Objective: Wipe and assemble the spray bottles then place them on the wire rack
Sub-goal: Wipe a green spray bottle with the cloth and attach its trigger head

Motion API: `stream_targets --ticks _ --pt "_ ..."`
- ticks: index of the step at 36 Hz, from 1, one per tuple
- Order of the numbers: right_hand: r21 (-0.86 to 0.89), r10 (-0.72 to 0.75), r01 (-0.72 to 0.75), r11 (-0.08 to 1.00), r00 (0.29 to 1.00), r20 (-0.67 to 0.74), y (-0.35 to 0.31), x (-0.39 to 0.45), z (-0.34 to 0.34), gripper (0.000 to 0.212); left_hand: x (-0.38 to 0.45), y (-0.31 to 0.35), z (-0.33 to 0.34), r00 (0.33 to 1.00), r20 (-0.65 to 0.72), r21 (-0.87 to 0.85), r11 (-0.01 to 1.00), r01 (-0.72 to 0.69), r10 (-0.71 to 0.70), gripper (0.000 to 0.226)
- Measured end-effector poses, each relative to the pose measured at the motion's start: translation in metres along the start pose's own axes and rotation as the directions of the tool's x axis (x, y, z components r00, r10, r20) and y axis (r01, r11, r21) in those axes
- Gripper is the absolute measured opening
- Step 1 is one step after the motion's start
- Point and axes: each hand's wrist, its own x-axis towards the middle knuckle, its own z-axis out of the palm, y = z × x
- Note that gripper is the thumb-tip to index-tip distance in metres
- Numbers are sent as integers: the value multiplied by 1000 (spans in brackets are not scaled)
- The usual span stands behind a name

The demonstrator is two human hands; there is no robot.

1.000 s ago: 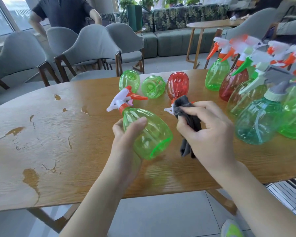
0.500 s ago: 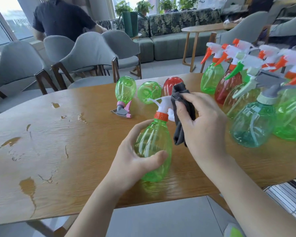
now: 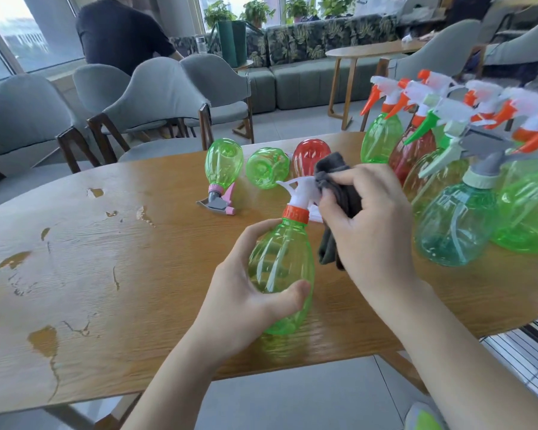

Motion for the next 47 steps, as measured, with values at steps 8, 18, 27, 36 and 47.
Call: stream_targets --ticks 8,18,27,36,47 --pt "11 139 -138 990 990 -25 8 -3 -2 7 0 0 2 1000 0 -3 1000 24 -24 71" --pt "94 18 -18 995 1000 -1 -7 -13 7 8 -2 2 4 1000 -6 -13 1000 6 -6 70" --pt "25 97 -101 995 989 115 7 -17 9 12 0 -1 2 998 -54 -55 998 26 -29 64" --pt "49 -45 41 998 996 78 6 -21 7 14 0 -5 2 998 -58 -69 997 34 -38 63" --pt "78 323 -350 934 916 240 -1 -17 -9 9 2 -10 -8 994 -74 -162 984 69 -81 68"
